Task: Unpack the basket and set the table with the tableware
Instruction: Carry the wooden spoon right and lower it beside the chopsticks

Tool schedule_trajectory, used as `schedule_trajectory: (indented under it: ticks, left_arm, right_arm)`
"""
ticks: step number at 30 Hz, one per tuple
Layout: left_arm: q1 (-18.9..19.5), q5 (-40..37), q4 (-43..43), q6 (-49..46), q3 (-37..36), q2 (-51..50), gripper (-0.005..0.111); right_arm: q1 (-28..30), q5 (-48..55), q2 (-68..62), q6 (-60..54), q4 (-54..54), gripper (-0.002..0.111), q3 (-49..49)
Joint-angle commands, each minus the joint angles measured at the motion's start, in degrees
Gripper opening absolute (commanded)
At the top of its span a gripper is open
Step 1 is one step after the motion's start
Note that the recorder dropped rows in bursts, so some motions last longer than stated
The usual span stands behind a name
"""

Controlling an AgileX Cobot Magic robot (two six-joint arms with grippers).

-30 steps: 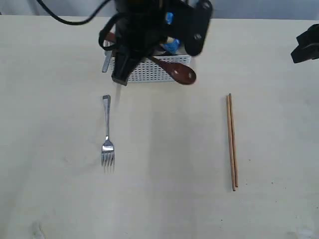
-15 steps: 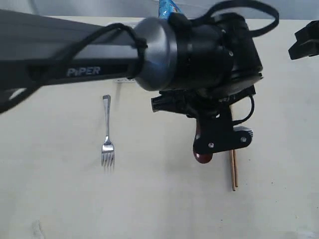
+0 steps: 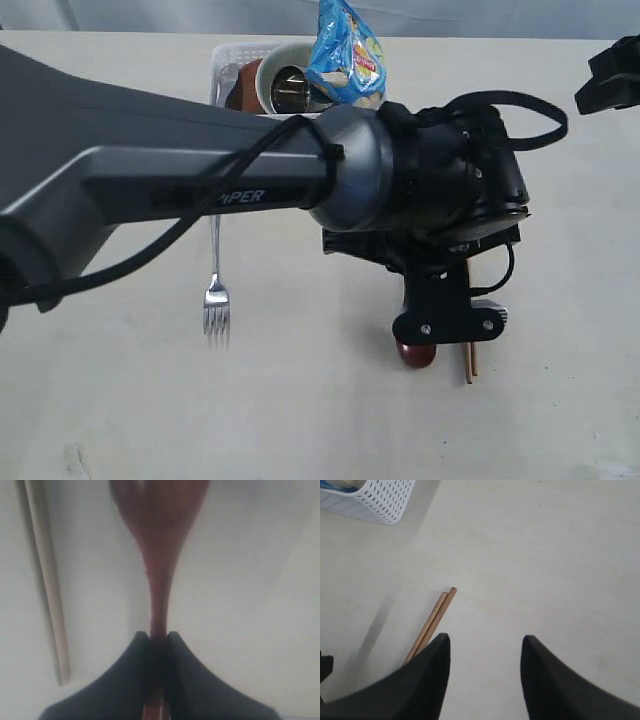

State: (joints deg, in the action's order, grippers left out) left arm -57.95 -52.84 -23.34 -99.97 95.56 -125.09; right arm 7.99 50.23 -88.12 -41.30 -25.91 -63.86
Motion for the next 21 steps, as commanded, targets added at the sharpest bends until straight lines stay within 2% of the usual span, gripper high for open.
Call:
schedule_trajectory:
  ticks: [1, 9, 21]
  left_arm:
    - [-0.7, 0.9, 5.1, 0.1, -0.2, -0.2, 0.0]
    - [-0.7, 8.2, 5.5, 0.0, -0.2, -0.6, 0.0]
    - [-0.7, 7.5, 5.6, -0.1, -0.2, -2.2, 0.0]
  right_arm:
    - [0.4, -0.4, 0.3, -0.4, -1.5, 0.044, 0.0]
    - [0.4, -0.4, 0.3, -0.4, -1.5, 0.044, 0.0]
    - [0.4, -0.4, 0.3, -0.4, -1.6, 0.044, 0.0]
